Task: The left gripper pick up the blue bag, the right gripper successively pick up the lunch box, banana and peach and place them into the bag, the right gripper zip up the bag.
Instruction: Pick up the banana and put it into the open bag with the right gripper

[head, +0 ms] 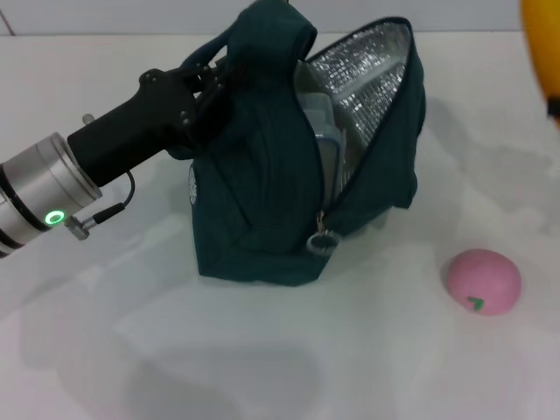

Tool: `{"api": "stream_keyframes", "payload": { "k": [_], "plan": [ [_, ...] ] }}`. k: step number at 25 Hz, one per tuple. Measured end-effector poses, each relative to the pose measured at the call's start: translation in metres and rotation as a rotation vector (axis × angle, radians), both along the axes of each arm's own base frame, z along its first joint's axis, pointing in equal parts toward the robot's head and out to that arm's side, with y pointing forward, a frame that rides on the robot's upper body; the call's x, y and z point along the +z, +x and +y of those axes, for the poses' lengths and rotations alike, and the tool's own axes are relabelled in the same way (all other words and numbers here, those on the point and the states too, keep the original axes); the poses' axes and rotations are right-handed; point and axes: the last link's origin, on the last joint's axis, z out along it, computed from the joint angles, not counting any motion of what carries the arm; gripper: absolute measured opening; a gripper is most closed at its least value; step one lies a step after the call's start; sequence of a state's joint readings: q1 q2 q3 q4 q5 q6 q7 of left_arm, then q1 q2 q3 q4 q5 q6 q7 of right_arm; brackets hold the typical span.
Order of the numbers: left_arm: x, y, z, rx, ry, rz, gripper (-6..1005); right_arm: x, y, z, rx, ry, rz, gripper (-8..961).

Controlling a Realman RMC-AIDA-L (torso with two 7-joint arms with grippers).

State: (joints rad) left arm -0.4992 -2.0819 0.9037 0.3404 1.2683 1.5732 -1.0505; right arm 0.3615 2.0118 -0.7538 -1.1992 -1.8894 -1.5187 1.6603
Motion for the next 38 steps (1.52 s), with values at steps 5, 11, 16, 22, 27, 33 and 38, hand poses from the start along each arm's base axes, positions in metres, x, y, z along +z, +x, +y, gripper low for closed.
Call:
{"api": "stream_keyframes", "payload": {
  "k": [5,11,16,22,27,33,38],
  "plan": [
    [-0.002,0.003,-0.002,-0.024,-0.046,0.023,76,0.006,-0.019,-0.019,0.196,0.040,0.329,425],
    [-0.004,0.005,-0.002,-0.032,-0.066,0.025,76,-0.008,-0.042,-0.015,0.305,-0.054,0.632,432],
    [-0.004,0.005,-0.002,-0.038,-0.072,0.029,76,-0.032,-0.058,0.002,0.281,-0.168,0.769,438],
    [-0.004,0.009,0.001,-0.051,-0.072,0.030,76,-0.060,-0.071,0.014,0.199,-0.303,0.843,445],
    [-0.004,0.010,0.001,-0.053,-0.069,0.032,76,-0.080,-0.079,0.017,0.120,-0.412,0.818,451],
    [-0.004,0.010,0.002,-0.052,-0.066,0.034,76,-0.105,-0.075,0.013,0.036,-0.461,0.787,458],
    [-0.004,0.010,0.003,-0.053,-0.064,0.036,76,-0.118,-0.071,0.010,-0.013,-0.480,0.790,463]
  ]
}}
